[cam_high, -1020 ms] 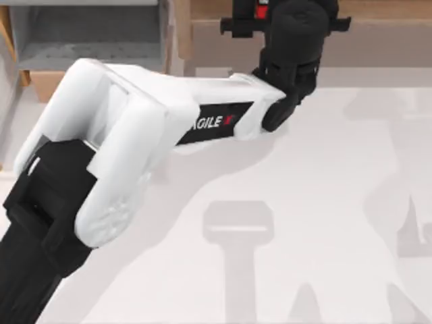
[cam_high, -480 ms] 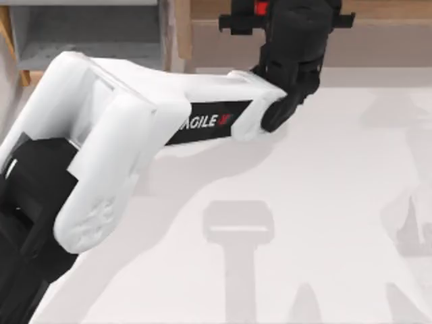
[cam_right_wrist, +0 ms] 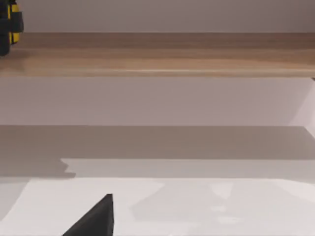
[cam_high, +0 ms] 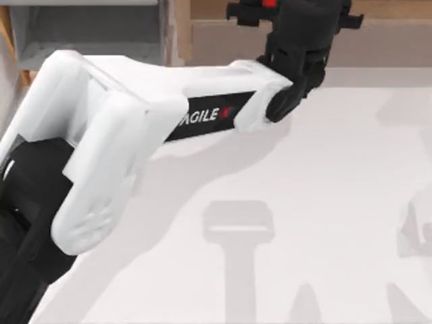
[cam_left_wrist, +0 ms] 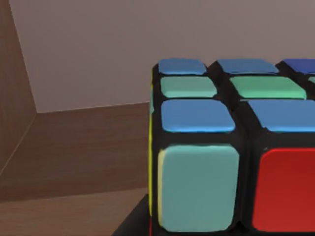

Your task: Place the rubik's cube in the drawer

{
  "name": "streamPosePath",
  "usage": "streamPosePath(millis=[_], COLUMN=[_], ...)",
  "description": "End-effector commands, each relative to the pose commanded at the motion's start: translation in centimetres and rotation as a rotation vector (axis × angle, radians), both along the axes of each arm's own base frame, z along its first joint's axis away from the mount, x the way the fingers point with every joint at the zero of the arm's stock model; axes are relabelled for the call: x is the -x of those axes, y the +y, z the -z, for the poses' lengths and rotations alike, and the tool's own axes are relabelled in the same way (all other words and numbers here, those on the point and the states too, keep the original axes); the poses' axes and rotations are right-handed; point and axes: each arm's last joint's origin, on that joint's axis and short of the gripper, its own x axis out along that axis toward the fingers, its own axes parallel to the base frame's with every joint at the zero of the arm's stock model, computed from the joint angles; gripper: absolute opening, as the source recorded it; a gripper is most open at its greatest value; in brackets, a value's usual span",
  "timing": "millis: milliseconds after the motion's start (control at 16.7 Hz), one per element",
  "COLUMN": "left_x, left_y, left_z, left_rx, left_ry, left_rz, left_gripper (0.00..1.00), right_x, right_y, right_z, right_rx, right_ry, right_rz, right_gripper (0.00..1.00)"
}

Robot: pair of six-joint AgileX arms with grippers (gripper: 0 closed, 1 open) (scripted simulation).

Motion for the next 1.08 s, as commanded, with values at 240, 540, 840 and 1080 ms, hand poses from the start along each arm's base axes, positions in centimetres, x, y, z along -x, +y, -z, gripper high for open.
streamPosePath(millis=[240,540,840,1080], left_x=[1.7,6.2,9.6,9.7], left_y=[-2.2,-5.8,-6.6,-4.1], left_z=[-1.8,-4.3,-6.2,-8.2], left_rx=[-0.123,-0.323,-0.541,-0.662], left_ry=[0.058,0.157,0.311,0.466], left_rz=[0.143,0.420,0.655,0.760], left_gripper=[0.00,0.00,0.00,0.00], right_x=[0.0,0.0,0.0,0.0], right_y=[0.0,0.0,0.0,0.0], right_z=[0.0,0.0,0.0,0.0], right_rx=[0.000,0.000,0.000,0.000], right_ry=[0.000,0.000,0.000,0.000], right_rz=[0.000,0.000,0.000,0.000], right_gripper=[1.00,1.00,1.00,1.00])
